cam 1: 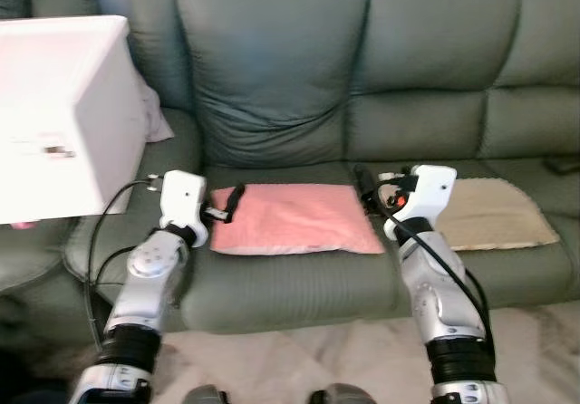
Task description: Move the pillow to the sofa
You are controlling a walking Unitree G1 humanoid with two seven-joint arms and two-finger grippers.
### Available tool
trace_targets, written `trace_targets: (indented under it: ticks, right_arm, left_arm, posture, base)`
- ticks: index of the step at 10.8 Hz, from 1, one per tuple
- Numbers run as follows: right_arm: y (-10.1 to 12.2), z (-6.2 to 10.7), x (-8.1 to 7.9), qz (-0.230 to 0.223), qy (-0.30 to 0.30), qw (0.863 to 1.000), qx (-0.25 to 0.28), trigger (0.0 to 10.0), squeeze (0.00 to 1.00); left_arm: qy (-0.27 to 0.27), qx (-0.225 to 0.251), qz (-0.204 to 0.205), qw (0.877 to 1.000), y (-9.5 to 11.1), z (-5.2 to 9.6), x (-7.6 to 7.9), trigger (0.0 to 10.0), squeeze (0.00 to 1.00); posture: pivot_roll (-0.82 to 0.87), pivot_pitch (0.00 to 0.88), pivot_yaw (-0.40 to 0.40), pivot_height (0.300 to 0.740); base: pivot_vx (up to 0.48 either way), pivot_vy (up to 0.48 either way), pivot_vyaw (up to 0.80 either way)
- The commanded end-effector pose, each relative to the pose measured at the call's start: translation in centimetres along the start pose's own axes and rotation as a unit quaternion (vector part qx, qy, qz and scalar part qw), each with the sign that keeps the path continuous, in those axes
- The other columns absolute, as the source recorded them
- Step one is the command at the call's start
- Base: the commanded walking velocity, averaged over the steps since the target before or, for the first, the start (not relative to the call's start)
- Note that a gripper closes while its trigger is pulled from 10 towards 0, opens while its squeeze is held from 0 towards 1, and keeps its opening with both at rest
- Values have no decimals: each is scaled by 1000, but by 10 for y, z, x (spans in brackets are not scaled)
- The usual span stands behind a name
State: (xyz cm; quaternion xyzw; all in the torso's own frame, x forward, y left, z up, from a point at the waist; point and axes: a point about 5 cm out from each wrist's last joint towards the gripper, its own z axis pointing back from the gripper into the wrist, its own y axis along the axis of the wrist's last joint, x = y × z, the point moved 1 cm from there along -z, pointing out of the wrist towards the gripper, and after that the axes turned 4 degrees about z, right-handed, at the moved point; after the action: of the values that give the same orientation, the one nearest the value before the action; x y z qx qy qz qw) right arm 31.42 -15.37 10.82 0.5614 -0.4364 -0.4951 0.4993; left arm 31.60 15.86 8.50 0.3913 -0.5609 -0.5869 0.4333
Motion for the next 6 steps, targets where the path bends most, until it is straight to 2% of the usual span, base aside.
trace_targets:
  ticks: [1, 5, 6]
  right_arm:
    - [2, -1, 7, 2, -12, 1000, 0, 10000, 0]
    - [-1, 1, 7, -2, -17, 1000, -5, 10000, 0]
    - [-1, 1, 8, -1, -17, 1000, -6, 10000, 0]
  left_arm:
    - [-15, 7, 3, 1000, 4, -2, 7, 10000, 0]
    - [-19, 4, 5, 1000, 3, -2, 8, 10000, 0]
    - [-19, 4, 6, 1000, 4, -2, 8, 10000, 0]
  posture:
    - [-73, 0, -40, 740]
    - [-77, 0, -38, 740]
    - [-79, 0, -37, 740]
  base:
    - [0, -480, 0]
    - [0, -480, 0]
    - [0, -480, -488]
